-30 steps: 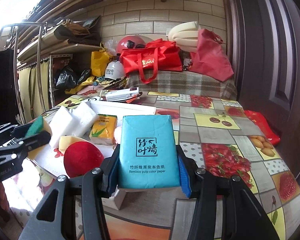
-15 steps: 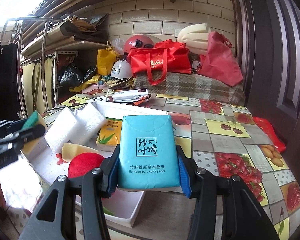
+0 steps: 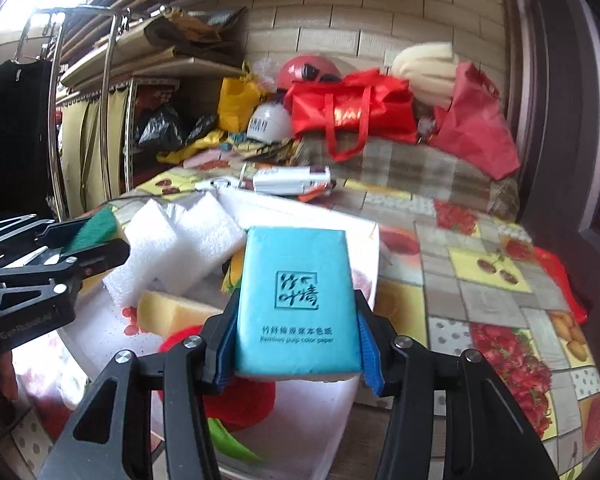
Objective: Organize soft objects
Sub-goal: 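Open the left gripper releasing the green pad while the right releases the tissue packet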
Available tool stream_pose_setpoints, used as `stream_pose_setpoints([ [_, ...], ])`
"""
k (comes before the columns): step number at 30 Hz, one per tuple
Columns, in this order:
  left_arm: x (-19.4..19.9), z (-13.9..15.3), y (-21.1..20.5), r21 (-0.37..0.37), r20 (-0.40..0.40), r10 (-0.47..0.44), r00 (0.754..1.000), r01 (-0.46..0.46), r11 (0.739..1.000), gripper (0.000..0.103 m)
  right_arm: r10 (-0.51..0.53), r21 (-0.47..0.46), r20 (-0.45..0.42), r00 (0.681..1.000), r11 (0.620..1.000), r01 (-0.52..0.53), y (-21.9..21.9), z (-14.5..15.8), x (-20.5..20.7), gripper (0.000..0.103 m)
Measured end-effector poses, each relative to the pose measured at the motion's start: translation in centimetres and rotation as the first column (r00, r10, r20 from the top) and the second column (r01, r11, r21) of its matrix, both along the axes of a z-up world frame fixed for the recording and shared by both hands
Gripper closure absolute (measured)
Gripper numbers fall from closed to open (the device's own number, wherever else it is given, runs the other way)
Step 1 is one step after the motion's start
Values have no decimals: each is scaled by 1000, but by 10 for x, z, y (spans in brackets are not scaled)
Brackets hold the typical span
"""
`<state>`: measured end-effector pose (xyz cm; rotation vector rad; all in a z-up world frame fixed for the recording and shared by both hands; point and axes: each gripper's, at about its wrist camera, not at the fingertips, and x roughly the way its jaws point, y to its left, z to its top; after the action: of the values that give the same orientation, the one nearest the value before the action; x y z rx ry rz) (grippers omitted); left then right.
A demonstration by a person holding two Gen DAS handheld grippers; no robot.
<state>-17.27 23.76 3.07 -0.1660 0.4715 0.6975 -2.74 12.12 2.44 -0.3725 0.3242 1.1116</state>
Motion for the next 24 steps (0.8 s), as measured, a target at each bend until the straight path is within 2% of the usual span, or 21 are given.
stream_pose_setpoints([
  [2, 4, -2, 6, -24, -5, 8, 1000, -9, 1000, 60, -15, -4, -39, 999, 1000, 15, 3, -1, 9, 52],
  [6, 12, -3, 5, -18, -27, 5, 1000, -5, 1000, 60, -38, -12, -65, 997, 999, 38, 12, -3, 15, 52],
  [11, 22, -5, 7, -11, -63, 7, 998, -8, 1000, 60, -32, -41, 1, 999, 999, 32, 29, -4, 2, 52],
  [15, 28, -8, 18, -47, -79, 21, 997, -25, 999, 60, -24, -55, 60, 998, 998, 28, 35, -4, -7, 52],
  [18, 29, -9, 21, -63, -82, 25, 996, -30, 998, 60, -29, -51, 75, 997, 998, 33, 35, -3, -7, 52],
  [22, 31, -10, 18, -42, -98, 26, 995, -30, 999, 60, -34, -46, 75, 997, 998, 38, 34, -2, -5, 52],
  [24, 32, -10, 16, -28, -106, 27, 994, -30, 999, 60, -36, -37, 80, 996, 999, 39, 33, -1, -6, 49],
])
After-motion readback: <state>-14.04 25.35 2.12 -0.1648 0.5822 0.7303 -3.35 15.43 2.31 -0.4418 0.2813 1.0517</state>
